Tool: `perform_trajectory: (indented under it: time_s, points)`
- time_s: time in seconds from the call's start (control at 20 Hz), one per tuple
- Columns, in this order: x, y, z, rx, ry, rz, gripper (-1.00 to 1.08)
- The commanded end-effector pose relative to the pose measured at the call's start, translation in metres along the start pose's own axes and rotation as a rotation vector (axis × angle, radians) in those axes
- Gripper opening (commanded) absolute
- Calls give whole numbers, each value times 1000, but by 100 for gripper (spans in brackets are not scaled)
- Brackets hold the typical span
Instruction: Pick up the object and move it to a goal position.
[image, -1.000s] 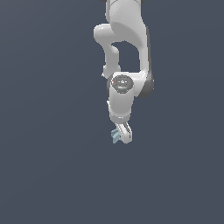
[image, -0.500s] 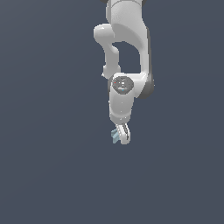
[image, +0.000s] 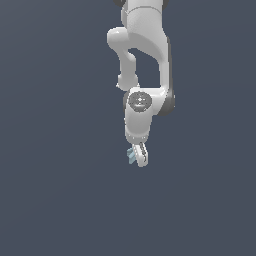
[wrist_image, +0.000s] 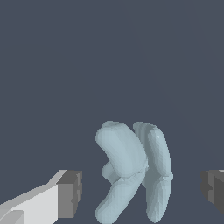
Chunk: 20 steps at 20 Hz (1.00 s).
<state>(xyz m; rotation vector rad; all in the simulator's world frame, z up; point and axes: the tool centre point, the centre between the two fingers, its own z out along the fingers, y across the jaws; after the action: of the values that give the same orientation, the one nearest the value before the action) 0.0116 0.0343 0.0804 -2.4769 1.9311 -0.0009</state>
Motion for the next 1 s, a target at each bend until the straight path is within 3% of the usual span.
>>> perform_trajectory:
  time_s: [0.0,0.4,0.45,0.95]
  points:
    - [0,1,14,-1,0,2,100]
    - [0,0,34,-1,0,3,100]
    - [0,0,34,-1,0,3,-100]
    - [0,0,34,-1,0,3,-100]
